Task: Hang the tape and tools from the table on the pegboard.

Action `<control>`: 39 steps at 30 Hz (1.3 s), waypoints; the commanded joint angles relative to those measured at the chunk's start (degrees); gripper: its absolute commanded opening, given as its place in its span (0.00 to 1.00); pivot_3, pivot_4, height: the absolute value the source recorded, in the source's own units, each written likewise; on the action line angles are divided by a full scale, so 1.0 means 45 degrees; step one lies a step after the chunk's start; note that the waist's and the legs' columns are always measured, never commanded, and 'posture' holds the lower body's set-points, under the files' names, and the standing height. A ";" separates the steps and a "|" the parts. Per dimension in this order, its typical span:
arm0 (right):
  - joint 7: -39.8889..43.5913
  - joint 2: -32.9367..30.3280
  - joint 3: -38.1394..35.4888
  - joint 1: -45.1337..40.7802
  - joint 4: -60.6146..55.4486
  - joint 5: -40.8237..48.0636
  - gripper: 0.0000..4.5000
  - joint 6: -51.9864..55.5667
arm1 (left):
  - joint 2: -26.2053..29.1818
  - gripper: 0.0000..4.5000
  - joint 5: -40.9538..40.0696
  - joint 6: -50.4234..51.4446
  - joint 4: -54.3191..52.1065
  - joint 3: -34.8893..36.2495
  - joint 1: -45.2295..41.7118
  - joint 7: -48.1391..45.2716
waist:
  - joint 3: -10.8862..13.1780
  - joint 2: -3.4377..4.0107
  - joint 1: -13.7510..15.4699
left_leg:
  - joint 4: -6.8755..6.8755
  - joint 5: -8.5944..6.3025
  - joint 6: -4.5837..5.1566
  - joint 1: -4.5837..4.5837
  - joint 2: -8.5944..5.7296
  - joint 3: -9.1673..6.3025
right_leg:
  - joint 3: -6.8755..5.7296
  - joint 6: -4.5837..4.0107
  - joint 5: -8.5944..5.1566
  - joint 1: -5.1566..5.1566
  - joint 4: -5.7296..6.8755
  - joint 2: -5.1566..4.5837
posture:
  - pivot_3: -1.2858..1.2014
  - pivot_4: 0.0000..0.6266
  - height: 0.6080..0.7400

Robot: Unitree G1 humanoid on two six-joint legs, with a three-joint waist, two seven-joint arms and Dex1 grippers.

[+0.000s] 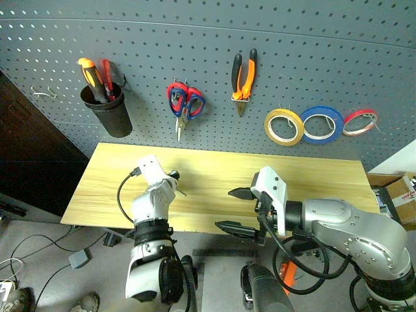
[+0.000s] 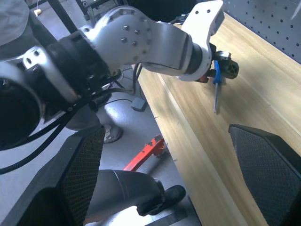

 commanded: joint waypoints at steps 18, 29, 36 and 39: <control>-0.0588 -0.0183 -0.0703 -0.0594 -0.0024 -0.0241 1.00 0.0061 | 0.2789 0.11 0.0061 0.0032 0.0196 -0.2044 0.1245 -0.2582 | 0.0013 0.0006 -0.0313 | 0.0005 0.0001 -0.0007 0.0008 0.0006 0.0011 | 0.0012 -0.0007 0.0000 0.0004 -0.0006 -0.0006 | 0.46 0.44 1.00; 0.0507 0.0090 0.0137 -0.0382 -0.0051 -0.2501 1.00 -0.4316 | 0.5708 0.11 0.0617 -0.3229 -0.8509 -0.3503 0.7891 -0.6979 | 0.0025 0.0026 -0.0166 | -0.0023 -0.0020 -0.0042 0.0013 0.0032 0.0023 | 0.0010 -0.0138 -0.0032 -0.0022 -0.0015 -0.0019 | 0.48 0.41 1.00; 0.2047 0.0019 -0.0727 -0.0677 0.0161 -0.0910 1.00 -0.4815 | 0.7363 0.11 0.1532 -0.6785 -1.1847 -0.3027 0.8100 -0.8071 | 0.0030 0.0040 0.0279 | -0.0035 -0.0070 -0.0119 0.0009 0.0056 0.0033 | -0.0018 -0.0199 -0.0023 -0.0011 -0.0159 -0.0041 | 0.51 0.39 1.00; 0.2351 0.0013 -0.0779 -0.0931 0.0681 -0.1019 1.00 -0.5141 | 0.7825 0.11 0.1495 -0.6772 -1.1588 -0.2785 0.5670 -0.7895 | 0.0029 0.0037 0.0454 | -0.0027 -0.0070 -0.0118 0.0006 0.0046 0.0073 | -0.0011 -0.0163 -0.0006 -0.0001 -0.0181 -0.0058 | 0.51 0.38 1.00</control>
